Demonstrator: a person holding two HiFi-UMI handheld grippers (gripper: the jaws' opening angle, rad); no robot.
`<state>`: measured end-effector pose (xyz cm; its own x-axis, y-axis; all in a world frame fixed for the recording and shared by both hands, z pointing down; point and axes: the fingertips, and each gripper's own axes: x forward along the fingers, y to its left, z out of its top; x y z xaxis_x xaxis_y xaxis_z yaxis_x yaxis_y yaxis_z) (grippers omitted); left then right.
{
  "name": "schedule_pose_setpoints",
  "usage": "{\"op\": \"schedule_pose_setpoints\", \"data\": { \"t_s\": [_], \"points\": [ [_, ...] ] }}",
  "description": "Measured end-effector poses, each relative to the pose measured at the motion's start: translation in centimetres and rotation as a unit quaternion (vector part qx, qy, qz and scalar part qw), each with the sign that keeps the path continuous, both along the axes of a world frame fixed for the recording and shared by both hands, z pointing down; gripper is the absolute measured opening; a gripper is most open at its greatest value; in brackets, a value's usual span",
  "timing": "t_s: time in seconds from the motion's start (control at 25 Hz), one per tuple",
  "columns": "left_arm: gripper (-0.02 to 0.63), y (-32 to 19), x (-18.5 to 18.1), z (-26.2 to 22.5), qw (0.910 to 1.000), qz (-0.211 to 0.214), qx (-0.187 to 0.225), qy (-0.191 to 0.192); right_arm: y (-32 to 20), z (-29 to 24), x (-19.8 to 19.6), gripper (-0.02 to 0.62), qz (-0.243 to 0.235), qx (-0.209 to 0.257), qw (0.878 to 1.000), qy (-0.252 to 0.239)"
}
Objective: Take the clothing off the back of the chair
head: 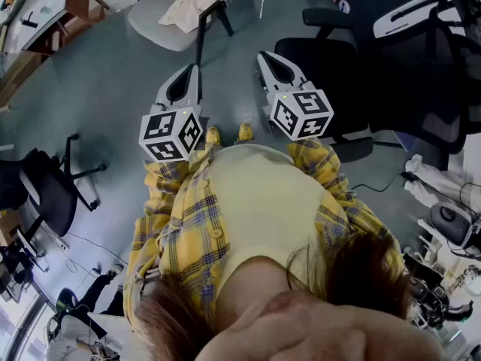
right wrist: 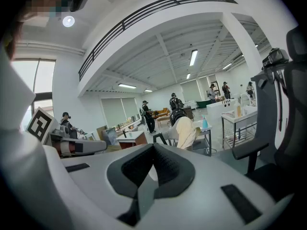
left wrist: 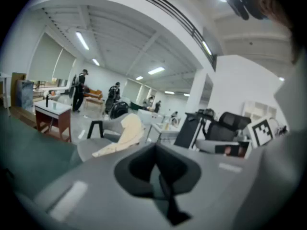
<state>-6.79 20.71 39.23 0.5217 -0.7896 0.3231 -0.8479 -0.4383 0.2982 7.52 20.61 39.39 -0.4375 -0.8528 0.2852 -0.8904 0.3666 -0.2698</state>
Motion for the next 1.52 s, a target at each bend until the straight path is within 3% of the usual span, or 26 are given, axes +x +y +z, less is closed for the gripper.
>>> {"op": "schedule_pose_setpoints", "data": {
  "t_s": [0.84,1.16,1.52],
  "points": [
    [0.006,-1.4,5.9,1.1,0.9997,-0.015,-0.007,-0.019,-1.3,2.0,5.4,0.014,-0.027,-0.012,0.999,-0.033],
    [0.006,-2.6,4.8,1.5,0.9992,-0.028,-0.014,-0.025,-2.7,2.7,4.8,0.014,-0.034,-0.024,0.998,-0.04],
    [0.006,-8.5,3.0,1.9,0.9998,-0.013,-0.013,-0.009,-7.5,3.0,2.5,0.014,-0.03,-0.028,0.999,-0.021]
  ]
}}
